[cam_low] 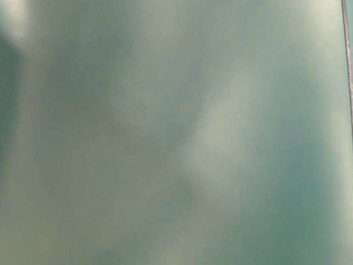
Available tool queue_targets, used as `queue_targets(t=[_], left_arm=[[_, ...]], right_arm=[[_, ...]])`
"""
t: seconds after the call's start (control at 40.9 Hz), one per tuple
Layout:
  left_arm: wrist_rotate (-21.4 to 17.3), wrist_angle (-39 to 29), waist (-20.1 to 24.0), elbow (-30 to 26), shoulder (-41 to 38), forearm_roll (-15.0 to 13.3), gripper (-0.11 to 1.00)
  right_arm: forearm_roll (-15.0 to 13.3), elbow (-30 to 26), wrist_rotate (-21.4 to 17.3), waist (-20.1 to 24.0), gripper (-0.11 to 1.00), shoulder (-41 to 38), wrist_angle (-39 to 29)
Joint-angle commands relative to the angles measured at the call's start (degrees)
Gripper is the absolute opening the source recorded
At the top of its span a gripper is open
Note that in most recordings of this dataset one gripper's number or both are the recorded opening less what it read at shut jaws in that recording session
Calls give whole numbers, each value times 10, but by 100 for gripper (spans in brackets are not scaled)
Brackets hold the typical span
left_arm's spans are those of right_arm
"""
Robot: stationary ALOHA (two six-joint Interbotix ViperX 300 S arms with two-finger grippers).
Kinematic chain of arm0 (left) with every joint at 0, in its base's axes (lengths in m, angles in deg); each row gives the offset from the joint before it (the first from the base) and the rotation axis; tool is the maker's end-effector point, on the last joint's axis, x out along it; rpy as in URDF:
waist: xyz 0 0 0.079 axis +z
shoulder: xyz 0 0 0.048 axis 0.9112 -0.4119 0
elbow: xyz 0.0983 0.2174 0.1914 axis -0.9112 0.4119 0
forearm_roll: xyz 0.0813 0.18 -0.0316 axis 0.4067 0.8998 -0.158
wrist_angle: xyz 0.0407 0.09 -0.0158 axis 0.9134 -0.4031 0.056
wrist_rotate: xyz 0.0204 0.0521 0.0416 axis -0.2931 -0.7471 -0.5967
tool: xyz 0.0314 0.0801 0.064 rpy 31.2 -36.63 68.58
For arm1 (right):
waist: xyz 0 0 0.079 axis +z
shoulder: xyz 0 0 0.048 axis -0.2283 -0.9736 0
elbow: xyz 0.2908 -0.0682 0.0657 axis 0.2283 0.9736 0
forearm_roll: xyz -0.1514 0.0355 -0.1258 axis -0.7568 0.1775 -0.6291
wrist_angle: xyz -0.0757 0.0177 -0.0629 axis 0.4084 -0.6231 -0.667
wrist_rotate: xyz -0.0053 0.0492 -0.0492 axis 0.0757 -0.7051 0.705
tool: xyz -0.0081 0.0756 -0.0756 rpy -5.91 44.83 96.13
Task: Scoop the yellow hexagonal prism block from the bowl with a spoon using the right arm.
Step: 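Move the right gripper to the pink spoon handle on the spoon rest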
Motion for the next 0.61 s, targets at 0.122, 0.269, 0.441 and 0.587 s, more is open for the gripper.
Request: queue_targets(t=[0.122, 0.269, 0.441, 0.587], left_arm=[[2, -11, -1, -16, -2, 6, -1], [2, -12, 0, -16, -2, 5, -1], [2, -15, 0, -16, -2, 5, -1], [3, -16, -1, -16, -2, 6, -1]], right_arm=[[-3, -9, -1, -2, -1, -13, -2], [-1, -9, -3, -2, -1, -12, -2], [-1, -11, -4, -2, -1, -11, -2], [-1, -11, -4, -2, -1, -12, -1]])
